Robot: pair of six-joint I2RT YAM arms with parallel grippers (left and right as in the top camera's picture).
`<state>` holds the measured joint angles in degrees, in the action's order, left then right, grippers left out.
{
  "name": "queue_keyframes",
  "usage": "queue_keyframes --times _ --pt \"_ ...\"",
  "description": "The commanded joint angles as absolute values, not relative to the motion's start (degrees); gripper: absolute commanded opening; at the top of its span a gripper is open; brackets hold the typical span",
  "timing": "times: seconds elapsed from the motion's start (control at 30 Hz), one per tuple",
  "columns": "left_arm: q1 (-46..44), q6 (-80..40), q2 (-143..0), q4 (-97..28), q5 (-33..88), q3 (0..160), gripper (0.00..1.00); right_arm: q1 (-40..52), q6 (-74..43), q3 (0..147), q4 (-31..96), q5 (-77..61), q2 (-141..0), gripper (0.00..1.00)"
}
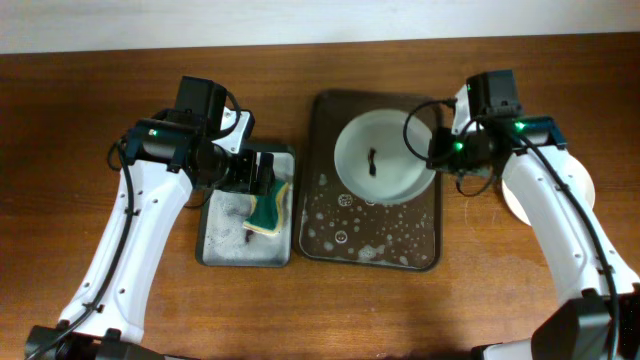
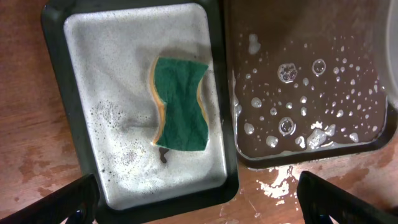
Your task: Clean dirty plates on tray and stack at the side
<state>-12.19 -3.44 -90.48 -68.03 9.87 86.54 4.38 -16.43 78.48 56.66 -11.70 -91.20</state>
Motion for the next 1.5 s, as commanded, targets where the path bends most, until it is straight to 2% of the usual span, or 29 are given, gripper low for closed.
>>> queue_keyframes --times 0.0,0.17,0.2,0.23,0.27,0.43,0.53,0.6,0.67,0.7,0.73,0.83,0.87,0.9,0.97,1.1,1.17,1.2,1.23,1.27,1.47 --pt "-11.81 -3.16 -90.61 -68.01 10.11 86.72 1.00 4.54 -18.76 71.48 58.28 -11.79 -92.73 0.04" --pt "-11.81 -3.16 -90.61 -68.01 10.09 86.70 1.00 4.56 -27.38 56.34 44.53 -16.73 -92.73 0.04" --pt "-11.81 -3.16 -90.61 -68.01 10.09 86.72 1.00 4.56 -27.35 55.22 42.44 -16.73 -92.73 0.27" --pt "-11.81 -3.18 -90.61 -67.99 10.13 86.72 1.00 4.56 -27.27 54.87 41.63 -16.71 -92.73 0.41" --pt "-11.84 -3.18 -90.61 -68.16 12.29 86.72 1.00 4.54 -24.14 55.20 41.43 -17.08 -92.47 0.45" --pt "-11.84 -3.16 -90.85 -67.64 15.59 86.24 0.99 4.49 -11.22 61.67 49.60 -14.17 -80.53 0.47" --pt "-12.23 -3.49 -91.57 -65.47 11.40 82.15 1.00 4.49 -8.03 64.18 51.66 -14.35 -72.64 0.51" --pt "-12.38 -6.26 -92.47 -59.59 10.85 74.96 0.99 4.49 -7.88 64.31 52.14 -14.37 -67.11 0.55" --pt "-12.38 -8.75 -94.28 -50.52 10.90 66.70 0.85 4.49 -7.90 64.31 53.41 -14.39 -64.82 0.55" --pt "-12.38 -9.74 -95.33 -47.44 10.90 64.25 0.70 4.49 -7.90 64.31 53.98 -14.39 -64.73 0.55" --pt "-12.62 -9.80 -96.60 -43.92 11.14 61.80 0.63 4.49 -7.90 64.29 54.70 -14.37 -64.95 0.55" --pt "-15.38 -9.78 -100.55 -35.55 9.32 57.04 0.57 4.49 -7.92 64.29 56.49 -14.39 -66.50 0.55" --pt "-16.27 -9.78 -101.78 -34.22 8.51 56.82 0.51 4.49 -7.94 64.29 56.93 -14.41 -67.05 0.55" --pt "-17.23 -9.78 -103.11 -32.91 8.05 56.82 0.37 4.49 -7.94 64.29 57.43 -14.41 -67.53 0.55" --pt "-18.24 -9.78 -104.27 -32.05 7.68 56.84 0.00 4.49 -7.94 64.29 58.19 -14.39 -67.94 0.55" --pt "-17.43 -10.33 -103.74 -37.58 7.66 60.45 0.00 4.49 -7.92 64.29 59.33 -14.37 -67.94 0.55" --pt "-16.40 -10.70 -103.68 -42.54 7.73 64.05 0.33 4.49 -7.92 64.29 59.61 -14.39 -67.94 0.54" --pt "-15.55 -10.68 -103.68 -45.82 7.73 66.46 0.46 4.49 -7.90 64.29 59.61 -14.37 -67.94 0.54" --pt "-14.94 -10.68 -103.68 -47.90 7.70 68.29 0.56 4.49 -7.90 64.29 59.59 -14.37 -67.94 0.54" --pt "-14.83 -10.66 -103.68 -48.73 7.70 69.52 0.61 4.49 -7.90 64.29 59.59 -14.37 -67.94 0.54" --pt "-14.83 -10.63 -104.55 -41.30 5.56 70.28 0.61 4.49 -7.90 64.29 59.59 -14.37 -67.94 0.54"
